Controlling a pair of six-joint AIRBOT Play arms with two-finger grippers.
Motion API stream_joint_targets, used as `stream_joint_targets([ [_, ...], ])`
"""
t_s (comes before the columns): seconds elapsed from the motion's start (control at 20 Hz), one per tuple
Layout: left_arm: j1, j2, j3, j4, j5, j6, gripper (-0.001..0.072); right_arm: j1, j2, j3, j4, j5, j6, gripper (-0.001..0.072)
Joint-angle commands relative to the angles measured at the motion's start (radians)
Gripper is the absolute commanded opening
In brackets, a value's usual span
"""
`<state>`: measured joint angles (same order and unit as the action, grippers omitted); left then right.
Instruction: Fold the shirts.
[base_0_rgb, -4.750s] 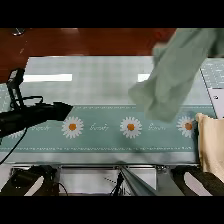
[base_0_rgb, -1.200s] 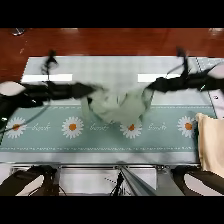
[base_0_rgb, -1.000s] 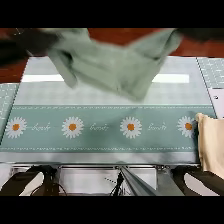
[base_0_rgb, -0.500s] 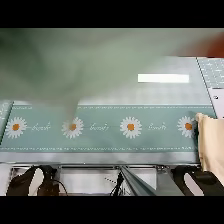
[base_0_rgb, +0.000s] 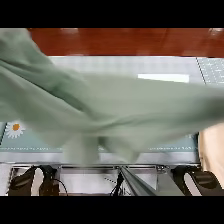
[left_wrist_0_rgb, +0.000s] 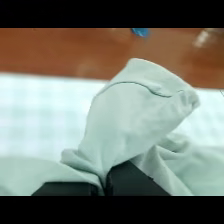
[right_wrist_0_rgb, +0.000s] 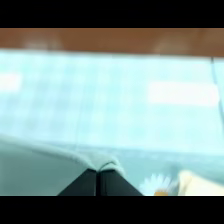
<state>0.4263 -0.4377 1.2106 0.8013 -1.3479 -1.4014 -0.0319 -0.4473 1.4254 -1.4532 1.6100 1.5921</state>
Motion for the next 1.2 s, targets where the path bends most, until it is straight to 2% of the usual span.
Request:
stream_joint_targets([
  [0.0, -0.006, -0.003, -0.387, -0.201, 0.070, 0.098, 0.0022, 0.000, 0.030, -0.385, 0.034, -0.103, 0.031, 0.0023],
  [0.15, -0.063, -0.074, -0.628, -0.204, 0.212, 0.145, 0.0022, -0.001, -0.055, -0.646, 0.038, -0.374, 0.047, 0.0023],
  [0.3, -0.176, -0.207, -0.711, -0.202, 0.351, 0.219, 0.0022, -0.029, -0.288, -0.681, 0.039, -0.549, 0.054, 0.0023],
  [0.45, -0.278, -0.356, -0.702, -0.204, 0.513, 0.241, 0.0022, -0.090, -0.519, -0.617, 0.060, -0.637, 0.054, 0.0024],
  [0.55, -0.317, -0.459, -0.691, -0.204, 0.531, 0.241, 0.0026, -0.121, -0.644, -0.576, 0.074, -0.626, 0.053, 0.0024],
  [0.6, -0.332, -0.501, -0.684, -0.204, 0.516, 0.241, 0.0114, -0.132, -0.685, -0.565, 0.087, -0.609, 0.052, 0.0024],
  [0.65, -0.343, -0.536, -0.679, -0.204, 0.492, 0.241, 0.0437, -0.143, -0.714, -0.562, 0.102, -0.593, 0.053, 0.0028],
  [0.7, -0.346, -0.561, -0.674, -0.202, 0.465, 0.238, 0.0704, -0.155, -0.731, -0.562, 0.119, -0.579, 0.053, 0.0179],
  [0.75, -0.338, -0.574, -0.661, -0.186, 0.425, 0.238, 0.0706, -0.172, -0.737, -0.562, 0.134, -0.561, 0.037, 0.0553],
  [0.8, -0.315, -0.575, -0.637, -0.149, 0.380, 0.237, 0.0705, -0.196, -0.734, -0.557, 0.138, -0.533, 0.020, 0.0619],
  [1.0, -0.088, -0.506, -0.529, -0.019, 0.170, 0.201, 0.0704, -0.391, -0.659, -0.527, 0.134, -0.405, -0.087, 0.0618],
  [1.15, 0.087, -0.419, -0.613, 0.029, 0.114, 0.170, 0.0704, -0.548, -0.541, -0.624, 0.147, -0.449, -0.093, 0.0618],
])
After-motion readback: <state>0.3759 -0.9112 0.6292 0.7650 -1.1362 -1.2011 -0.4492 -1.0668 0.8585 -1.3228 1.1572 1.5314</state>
